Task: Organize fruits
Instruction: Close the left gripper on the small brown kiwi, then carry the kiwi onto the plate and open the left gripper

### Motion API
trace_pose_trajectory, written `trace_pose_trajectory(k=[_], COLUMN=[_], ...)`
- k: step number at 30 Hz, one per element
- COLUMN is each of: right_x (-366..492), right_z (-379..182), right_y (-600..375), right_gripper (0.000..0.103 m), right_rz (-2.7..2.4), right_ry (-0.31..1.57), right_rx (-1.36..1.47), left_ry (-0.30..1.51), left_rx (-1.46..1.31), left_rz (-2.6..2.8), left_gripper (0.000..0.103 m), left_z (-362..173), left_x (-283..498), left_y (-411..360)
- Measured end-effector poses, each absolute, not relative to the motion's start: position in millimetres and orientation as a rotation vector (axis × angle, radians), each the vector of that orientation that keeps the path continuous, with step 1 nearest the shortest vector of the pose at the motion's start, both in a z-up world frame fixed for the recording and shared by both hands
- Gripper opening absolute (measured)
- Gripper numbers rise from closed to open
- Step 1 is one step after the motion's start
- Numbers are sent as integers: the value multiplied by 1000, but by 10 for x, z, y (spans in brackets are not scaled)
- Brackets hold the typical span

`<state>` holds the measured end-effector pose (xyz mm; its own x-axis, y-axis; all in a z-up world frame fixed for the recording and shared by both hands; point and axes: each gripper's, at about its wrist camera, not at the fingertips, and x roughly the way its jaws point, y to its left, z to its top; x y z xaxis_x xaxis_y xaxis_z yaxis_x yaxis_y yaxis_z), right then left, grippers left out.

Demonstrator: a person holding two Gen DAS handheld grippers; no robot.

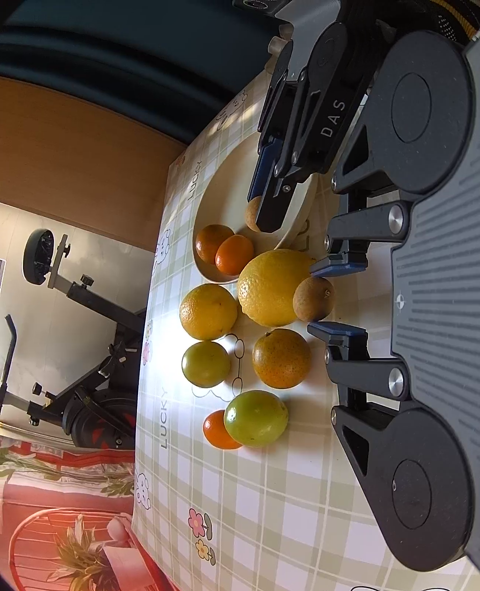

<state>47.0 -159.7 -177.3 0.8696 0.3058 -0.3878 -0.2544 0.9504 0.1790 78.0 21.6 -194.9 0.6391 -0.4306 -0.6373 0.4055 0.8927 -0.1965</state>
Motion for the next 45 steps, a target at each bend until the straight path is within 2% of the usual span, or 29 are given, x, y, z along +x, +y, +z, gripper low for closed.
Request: trace_pose_trajectory(k=[19, 27, 45], right_x=[567, 610, 758], right_z=[-1800, -1814, -1848], right_y=[-2085, -2122, -2108], right_gripper=[31, 31, 31], right_rz=[125, 117, 138], right_ry=[457, 488, 549], right_rx=[245, 252, 255], left_ry=[668, 703, 767], left_rx=[2, 33, 46], left_rz=[-576, -622, -610], left_gripper=[28, 28, 28], left_z=[-1682, -1816, -1927], left_x=[985, 1245, 1437], left_y=[-159, -443, -492])
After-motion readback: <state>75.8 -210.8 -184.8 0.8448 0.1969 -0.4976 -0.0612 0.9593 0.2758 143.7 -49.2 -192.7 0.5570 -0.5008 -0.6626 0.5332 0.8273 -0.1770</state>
